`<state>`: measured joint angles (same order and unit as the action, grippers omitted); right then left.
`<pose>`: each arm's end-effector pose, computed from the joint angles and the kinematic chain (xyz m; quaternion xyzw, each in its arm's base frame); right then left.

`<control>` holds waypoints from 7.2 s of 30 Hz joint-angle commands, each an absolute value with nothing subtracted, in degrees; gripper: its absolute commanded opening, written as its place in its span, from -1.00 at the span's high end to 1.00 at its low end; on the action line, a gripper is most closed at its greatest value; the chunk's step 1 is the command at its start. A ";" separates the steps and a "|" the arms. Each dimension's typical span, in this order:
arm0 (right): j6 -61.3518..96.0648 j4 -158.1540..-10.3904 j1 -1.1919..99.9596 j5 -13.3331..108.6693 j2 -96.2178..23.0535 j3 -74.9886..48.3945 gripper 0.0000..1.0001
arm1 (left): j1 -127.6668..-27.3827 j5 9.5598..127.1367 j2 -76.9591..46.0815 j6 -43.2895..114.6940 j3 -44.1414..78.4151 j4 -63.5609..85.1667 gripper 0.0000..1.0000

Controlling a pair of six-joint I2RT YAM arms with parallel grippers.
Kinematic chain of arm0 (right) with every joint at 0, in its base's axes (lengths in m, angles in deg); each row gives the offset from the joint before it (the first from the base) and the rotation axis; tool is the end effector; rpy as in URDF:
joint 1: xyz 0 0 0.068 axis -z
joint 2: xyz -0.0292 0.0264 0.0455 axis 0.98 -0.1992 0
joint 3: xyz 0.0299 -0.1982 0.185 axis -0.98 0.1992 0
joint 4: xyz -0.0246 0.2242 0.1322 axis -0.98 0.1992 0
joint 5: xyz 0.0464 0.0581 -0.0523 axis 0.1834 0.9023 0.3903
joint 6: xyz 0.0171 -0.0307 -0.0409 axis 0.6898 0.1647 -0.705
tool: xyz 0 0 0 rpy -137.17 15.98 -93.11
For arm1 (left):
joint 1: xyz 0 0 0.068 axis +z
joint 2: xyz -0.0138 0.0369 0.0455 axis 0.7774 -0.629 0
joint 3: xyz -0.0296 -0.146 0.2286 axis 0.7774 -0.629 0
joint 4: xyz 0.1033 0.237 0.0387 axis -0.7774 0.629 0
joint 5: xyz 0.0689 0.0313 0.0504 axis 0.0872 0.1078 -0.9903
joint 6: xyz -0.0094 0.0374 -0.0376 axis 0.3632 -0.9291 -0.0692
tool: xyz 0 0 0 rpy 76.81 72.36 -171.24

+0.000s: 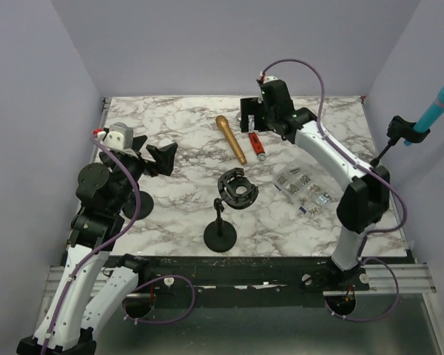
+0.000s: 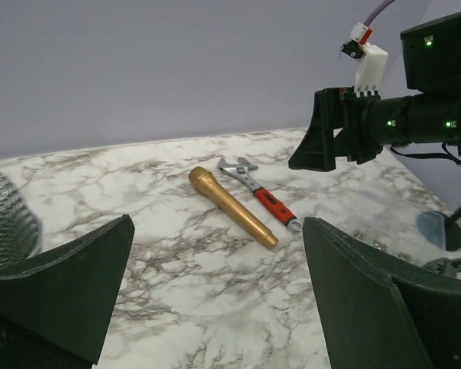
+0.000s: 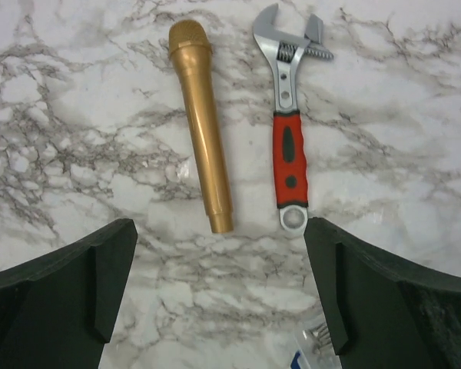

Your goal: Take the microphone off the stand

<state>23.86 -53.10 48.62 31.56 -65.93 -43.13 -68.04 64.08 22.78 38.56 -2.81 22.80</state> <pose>0.3918 0.2191 0.3342 -0.0957 0.8869 0.1033 0.4400 0.1329 -0.0432 0.4045 0.0409 0.6735 -0.2226 0.7037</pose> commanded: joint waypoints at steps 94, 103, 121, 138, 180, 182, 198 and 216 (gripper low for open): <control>39.02 -72.13 49.07 51.07 -11.89 13.52 -1.00 | -76.78 102.49 20.86 72.29 -8.02 36.53 -0.97; 37.63 -72.21 49.13 49.98 -10.83 13.29 -1.00 | -77.76 102.05 17.61 73.06 -9.42 31.25 -0.97; 41.56 -76.71 49.13 52.37 -12.05 18.03 -1.00 | -79.14 96.21 18.43 70.15 -17.92 31.38 -0.91; 41.58 -76.78 49.07 51.75 -12.68 18.02 -1.00 | -78.89 96.89 13.33 69.62 -8.63 32.48 -0.90; 42.89 -81.42 49.07 52.66 -14.36 23.18 -1.00 | -79.01 89.11 16.11 68.85 -31.41 30.45 -0.68; 43.02 -81.86 49.11 52.83 -14.62 23.39 -1.00 | -79.02 89.10 15.70 68.85 -31.65 29.69 -0.68; 42.58 -81.92 49.13 52.94 -15.50 23.64 -1.00 | -79.04 85.99 15.67 62.51 -17.06 38.45 -0.90; 41.36 -81.92 49.07 51.80 -14.03 24.55 -1.00 | -78.42 49.97 15.10 45.70 24.31 63.38 -0.97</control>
